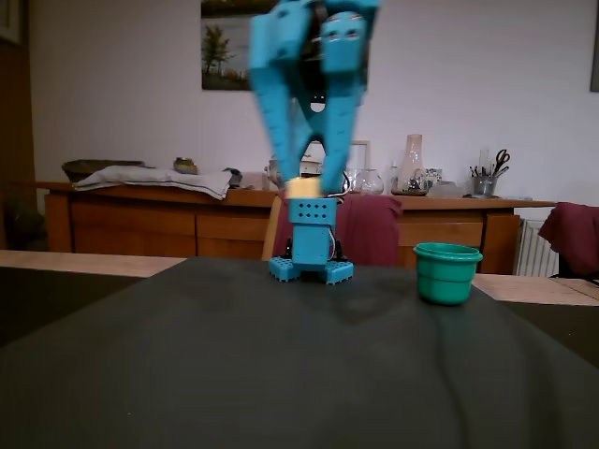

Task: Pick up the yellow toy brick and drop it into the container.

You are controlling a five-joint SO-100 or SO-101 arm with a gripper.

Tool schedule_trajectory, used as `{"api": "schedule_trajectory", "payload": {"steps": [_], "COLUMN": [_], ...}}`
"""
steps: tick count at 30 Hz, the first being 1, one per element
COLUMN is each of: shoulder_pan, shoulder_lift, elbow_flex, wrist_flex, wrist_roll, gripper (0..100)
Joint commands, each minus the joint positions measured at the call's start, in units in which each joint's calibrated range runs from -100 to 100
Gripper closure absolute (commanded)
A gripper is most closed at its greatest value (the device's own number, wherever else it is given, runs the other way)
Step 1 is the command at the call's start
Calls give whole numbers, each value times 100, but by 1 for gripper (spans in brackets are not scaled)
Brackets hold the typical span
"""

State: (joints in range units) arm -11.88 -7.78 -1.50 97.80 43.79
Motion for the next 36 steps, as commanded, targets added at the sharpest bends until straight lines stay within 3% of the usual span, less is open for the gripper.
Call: {"api": "schedule_trajectory", "payload": {"steps": [1, 10, 16, 25, 36], "shoulder_pan": [-743, -2862, -4147, -4611, -5764], "shoulder_lift": [-335, -824, -1187, -1920, -2097], "elbow_flex": [-365, -184, 881, 2289, 2677], "wrist_flex": [220, 220, 220, 220, 202], "wrist_roll": [-286, -1331, -1796, -1849, -2460], "gripper": [100, 100, 100, 100, 100]}}
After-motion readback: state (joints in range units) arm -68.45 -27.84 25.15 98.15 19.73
